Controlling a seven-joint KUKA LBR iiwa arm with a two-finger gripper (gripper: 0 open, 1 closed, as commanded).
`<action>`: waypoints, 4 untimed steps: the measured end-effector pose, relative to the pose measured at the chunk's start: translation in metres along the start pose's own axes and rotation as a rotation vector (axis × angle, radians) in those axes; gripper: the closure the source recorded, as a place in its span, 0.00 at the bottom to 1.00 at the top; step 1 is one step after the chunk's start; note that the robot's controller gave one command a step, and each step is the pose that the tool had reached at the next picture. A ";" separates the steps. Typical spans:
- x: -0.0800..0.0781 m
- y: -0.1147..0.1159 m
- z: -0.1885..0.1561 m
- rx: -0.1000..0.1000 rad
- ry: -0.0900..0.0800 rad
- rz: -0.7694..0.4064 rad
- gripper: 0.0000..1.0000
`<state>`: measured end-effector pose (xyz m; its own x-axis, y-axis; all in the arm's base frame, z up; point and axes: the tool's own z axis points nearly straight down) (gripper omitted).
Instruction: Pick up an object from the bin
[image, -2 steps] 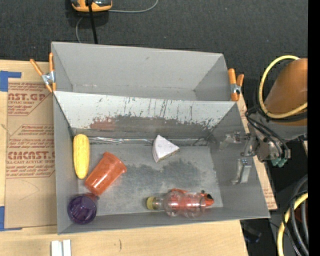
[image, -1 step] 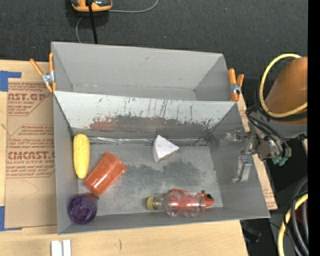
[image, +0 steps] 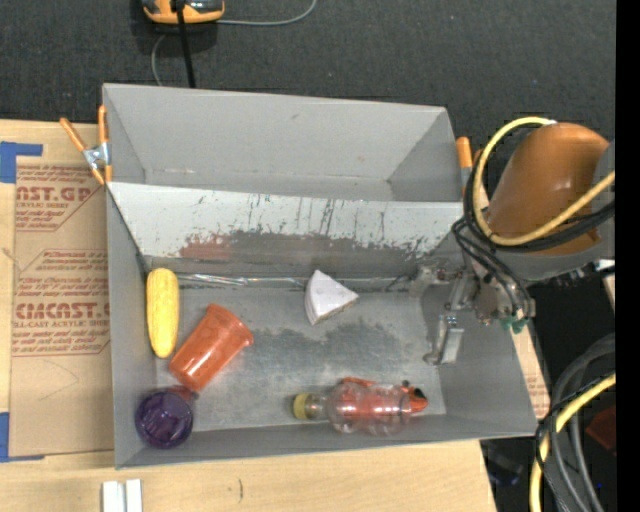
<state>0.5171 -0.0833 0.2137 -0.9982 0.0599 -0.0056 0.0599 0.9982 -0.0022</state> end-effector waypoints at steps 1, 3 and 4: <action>0.006 0.027 0.031 -0.006 0.004 0.094 0.00; 0.010 0.066 0.099 -0.003 0.000 -0.146 0.00; 0.021 0.080 0.115 -0.003 0.001 0.000 0.00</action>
Offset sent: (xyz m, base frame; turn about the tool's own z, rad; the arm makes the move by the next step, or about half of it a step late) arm -0.0137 0.0744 -0.0947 -0.1558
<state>0.5013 -0.0020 0.0985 -0.9982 0.0594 -0.0043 0.0594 0.9982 0.0011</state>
